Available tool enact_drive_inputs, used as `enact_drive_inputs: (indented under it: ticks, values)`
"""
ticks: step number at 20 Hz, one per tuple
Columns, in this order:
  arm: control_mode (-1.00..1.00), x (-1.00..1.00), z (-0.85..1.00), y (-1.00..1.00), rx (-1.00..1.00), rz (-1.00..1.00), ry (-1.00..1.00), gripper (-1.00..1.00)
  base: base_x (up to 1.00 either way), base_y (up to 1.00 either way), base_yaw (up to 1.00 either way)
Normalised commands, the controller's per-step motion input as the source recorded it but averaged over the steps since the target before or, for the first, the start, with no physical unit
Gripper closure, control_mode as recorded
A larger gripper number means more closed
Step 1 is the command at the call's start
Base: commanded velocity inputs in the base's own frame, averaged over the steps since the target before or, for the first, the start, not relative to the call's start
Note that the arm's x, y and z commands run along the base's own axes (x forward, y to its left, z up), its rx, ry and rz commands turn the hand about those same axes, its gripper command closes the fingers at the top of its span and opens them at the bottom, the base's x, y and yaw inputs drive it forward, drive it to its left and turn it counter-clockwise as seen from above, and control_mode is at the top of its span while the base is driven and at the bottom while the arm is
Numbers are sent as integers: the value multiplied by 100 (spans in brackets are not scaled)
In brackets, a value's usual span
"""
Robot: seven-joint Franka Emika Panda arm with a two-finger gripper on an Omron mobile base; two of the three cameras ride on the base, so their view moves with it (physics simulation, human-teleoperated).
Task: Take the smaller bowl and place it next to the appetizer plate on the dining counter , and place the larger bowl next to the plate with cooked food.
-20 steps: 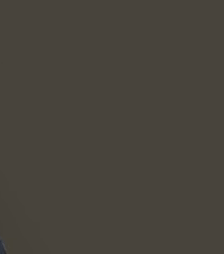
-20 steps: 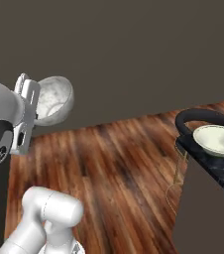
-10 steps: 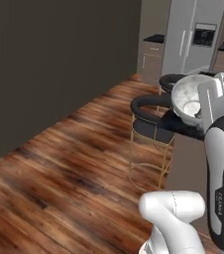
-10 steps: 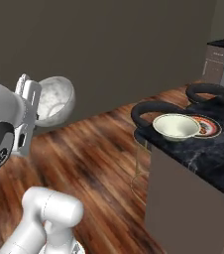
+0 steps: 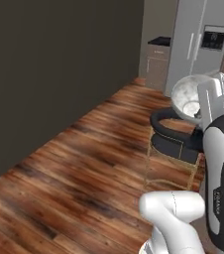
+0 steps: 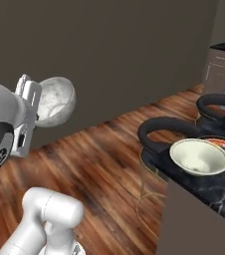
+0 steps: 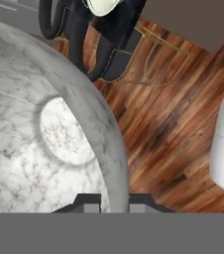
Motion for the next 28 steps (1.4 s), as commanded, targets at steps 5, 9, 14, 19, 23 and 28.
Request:
enact_drive_inputs:
  ticks: [5,9,14,19,23,28]
  values:
    - [100,0,0,0,0,0,0,100,77,100,-20]
    - [100,0,0,0,0,0,0,100,47,100,-21]
    - [100,0,0,0,0,0,0,100,61,100,-27]
    - [100,0,0,0,0,0,0,100,81,100,-40]
    - [100,0,0,0,0,0,0,100,81,100,-56]
    - [100,0,0,0,0,0,0,100,91,92,-64]
